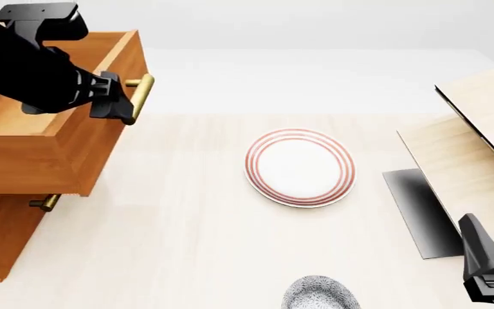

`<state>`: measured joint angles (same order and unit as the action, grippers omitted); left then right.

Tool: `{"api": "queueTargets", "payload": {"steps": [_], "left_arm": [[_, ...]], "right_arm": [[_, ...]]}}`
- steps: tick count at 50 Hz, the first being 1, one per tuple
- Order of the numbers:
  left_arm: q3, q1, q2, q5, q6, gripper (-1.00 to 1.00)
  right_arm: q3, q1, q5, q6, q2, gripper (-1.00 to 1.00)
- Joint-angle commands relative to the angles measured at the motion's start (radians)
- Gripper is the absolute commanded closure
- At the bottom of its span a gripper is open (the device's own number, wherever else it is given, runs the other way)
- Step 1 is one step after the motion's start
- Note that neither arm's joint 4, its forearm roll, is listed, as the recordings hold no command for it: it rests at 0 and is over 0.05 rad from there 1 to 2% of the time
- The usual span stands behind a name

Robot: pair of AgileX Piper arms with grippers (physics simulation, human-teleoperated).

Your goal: Open the top drawer of the cabinet and put the bowl in it.

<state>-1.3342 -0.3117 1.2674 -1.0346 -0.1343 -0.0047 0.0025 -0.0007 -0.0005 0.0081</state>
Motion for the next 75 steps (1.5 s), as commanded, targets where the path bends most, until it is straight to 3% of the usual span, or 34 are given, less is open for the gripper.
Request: {"api": "queueTargets", "payload": {"steps": [1,20,40,56,75], "left_arm": [[-0.009,-0.037,0.009,0.004,-0.007,-1.0],[-0.014,-0.11,0.021,0.012,-0.022,-1.0],[-0.03,-0.044,-0.015,-0.023,0.02,-1.0],[-0.097,0.004,-0.048,-0.097,0.059,-1.0],[-0.159,0.007,-0.075,-0.151,0.093,-1.0]], "right_arm": [[0.001,-0.001,0.0,0.0,-0.001,-1.0],[0.001,-0.001,0.0,0.0,-0.001,-1.0],[0.001,-0.001,0.0,0.0,-0.001,-1.0],[0.001,-0.001,0.0,0.001,-0.001,-1.0],[0.001,-0.001,0.0,0.0,-0.001,-1.0]]}}
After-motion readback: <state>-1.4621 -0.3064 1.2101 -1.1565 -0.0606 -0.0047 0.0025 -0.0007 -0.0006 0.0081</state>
